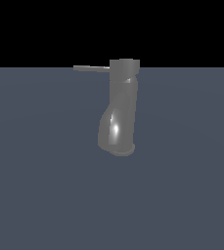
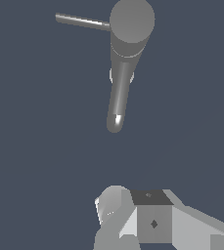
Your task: Turn on the faucet by rotating a designated handle.
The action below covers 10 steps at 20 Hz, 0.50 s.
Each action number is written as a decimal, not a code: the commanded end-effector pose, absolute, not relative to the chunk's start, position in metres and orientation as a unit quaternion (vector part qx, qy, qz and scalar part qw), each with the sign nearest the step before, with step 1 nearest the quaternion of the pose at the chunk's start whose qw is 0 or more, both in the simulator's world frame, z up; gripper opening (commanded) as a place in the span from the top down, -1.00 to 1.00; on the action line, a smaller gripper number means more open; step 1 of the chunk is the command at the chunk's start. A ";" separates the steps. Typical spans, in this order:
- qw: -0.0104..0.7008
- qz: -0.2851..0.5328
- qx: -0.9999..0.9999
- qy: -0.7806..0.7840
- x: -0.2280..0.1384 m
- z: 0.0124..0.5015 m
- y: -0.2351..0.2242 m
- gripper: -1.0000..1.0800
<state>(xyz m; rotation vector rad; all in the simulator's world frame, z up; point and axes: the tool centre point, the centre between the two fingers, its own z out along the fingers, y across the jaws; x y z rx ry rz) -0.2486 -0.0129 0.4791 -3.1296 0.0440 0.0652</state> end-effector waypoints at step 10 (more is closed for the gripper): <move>0.008 0.034 -0.999 0.042 -0.244 0.466 -0.024 1.00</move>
